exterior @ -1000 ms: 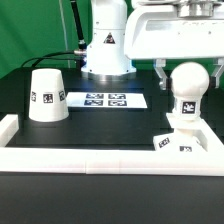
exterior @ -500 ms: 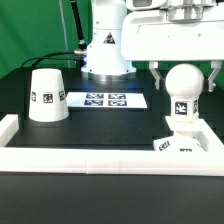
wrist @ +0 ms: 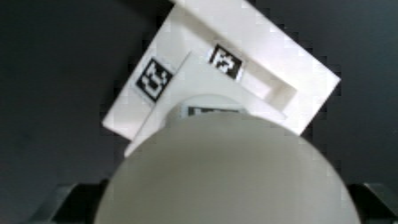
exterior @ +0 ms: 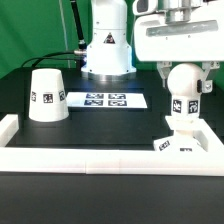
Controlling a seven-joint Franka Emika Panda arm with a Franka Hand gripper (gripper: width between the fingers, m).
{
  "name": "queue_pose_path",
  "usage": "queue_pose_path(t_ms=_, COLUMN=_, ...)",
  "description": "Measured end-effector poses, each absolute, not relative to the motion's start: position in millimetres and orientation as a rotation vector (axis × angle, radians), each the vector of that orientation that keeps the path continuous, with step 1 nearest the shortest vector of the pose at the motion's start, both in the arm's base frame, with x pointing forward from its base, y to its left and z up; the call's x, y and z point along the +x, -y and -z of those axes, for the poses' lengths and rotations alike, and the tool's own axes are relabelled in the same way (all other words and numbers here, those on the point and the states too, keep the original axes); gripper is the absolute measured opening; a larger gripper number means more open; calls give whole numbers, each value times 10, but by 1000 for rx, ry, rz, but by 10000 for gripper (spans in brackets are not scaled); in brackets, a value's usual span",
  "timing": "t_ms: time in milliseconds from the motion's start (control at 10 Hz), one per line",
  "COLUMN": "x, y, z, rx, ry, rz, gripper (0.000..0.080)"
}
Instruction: Assemble lamp
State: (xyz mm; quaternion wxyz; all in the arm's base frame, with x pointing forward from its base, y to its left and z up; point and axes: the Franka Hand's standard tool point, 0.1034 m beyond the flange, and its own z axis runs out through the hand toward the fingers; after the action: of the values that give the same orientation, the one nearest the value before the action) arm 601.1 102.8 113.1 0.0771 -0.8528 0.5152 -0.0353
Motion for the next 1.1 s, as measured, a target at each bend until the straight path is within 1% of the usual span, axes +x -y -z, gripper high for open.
queue_pose_path(t_ms=200, x=6033, y=-1043, z=-1124, rx=-2389, ry=-1753, rz=39, gripper=581)
queue_pose_path(t_ms=400, x=6042, y=-1056, z=-1122, rx=-2302, ry=-1851, rz=17, gripper=581)
queue_pose_path(t_ms=500, x=6037, y=-1054, z=-1119, rx=-2379, ry=-1760, rz=26, gripper=655)
queue_pose_path(t_ms=600, x=6021, y=-1063, z=-1120, rx=-2464, ry=-1663, rz=19, gripper=686)
queue_pose_path(t_ms=900, x=6030, y=-1039, z=-1112, rx=-2691, ry=-1277, rz=48, gripper=698)
queue_pose_path(t_ms=1100, x=6030, y=-1040, z=-1111, rx=-2755, ry=-1137, rz=61, gripper=699)
